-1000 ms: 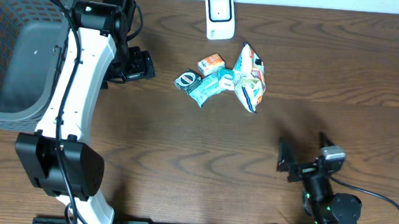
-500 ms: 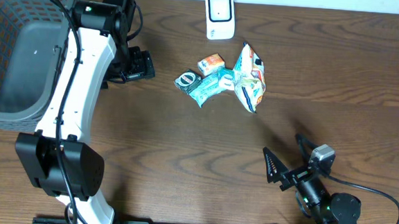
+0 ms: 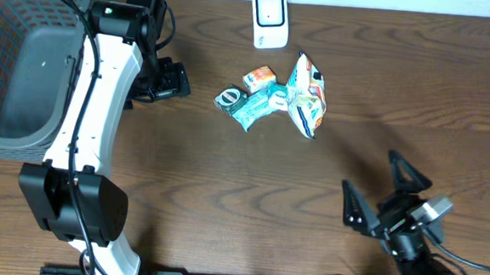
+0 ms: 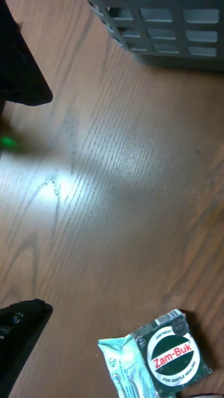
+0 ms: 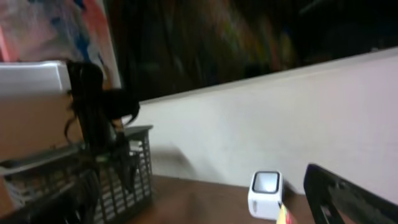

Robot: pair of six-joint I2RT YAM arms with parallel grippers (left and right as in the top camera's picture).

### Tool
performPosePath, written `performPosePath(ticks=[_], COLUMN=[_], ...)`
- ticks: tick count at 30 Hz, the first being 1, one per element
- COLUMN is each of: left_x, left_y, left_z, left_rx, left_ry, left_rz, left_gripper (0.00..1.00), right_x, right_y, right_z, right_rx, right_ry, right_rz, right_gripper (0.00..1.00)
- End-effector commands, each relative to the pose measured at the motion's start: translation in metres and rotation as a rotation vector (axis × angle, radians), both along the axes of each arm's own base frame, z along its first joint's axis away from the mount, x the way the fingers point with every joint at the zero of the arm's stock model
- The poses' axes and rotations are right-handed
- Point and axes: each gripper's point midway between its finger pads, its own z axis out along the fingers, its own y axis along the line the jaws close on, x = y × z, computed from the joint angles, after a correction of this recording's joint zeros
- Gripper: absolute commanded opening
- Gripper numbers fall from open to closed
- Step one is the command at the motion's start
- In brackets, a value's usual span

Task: Scan the item barcode
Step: 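Swing the right gripper up and reach toward the item pile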

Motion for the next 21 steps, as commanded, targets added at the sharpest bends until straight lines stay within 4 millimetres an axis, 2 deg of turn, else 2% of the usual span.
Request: performPosePath(ticks=[1,3,5,10,12,15,18,21], left_x=[-0.002,-0.002,-0.002,-0.002,-0.002,-0.002,-0.002,-0.002], left_y=[0.0,0.0,0.0,0.0,0.0,0.0,0.0,0.0], left_z=[0.005,0.005,0.005,0.005,0.005,0.005,0.005,0.005], left_rx=[-0.003,-0.003,-0.003,-0.003,-0.003,-0.003,-0.003,-0.003], left_ry=[-0.012,-0.012,-0.012,-0.012,-0.012,-0.012,-0.012,-0.012], left_rz=[0.006,0.006,0.006,0.006,0.006,0.006,0.006,0.006], left_gripper=[0.98,0.98,0.98,0.98,0.98,0.98,0.98,0.97], right_x=[0.008,0.028,0.055,0.117,0.132,0.151,0.167,0.177], right_y=[0.011,0.017,0.023,0.028,0.029,0.041,0.061,0.077], right_z=[0.049,0.054,0.049,0.017,0.005,-0.011,-0.02,-0.046], right_rx=[-0.132,-0.198,-0.281,-0.378,-0.376,-0.335,-0.203,-0.171], right_ry=[0.001,0.101,0.241,0.705,0.853,1.055,1.18,1.252], right_rz=[0.018,0.046,0.079,0.173,0.203,0.297,0.419,0.505], right_gripper=[0.99,0.99,0.99,0.99,0.99,0.99,0.99,0.99])
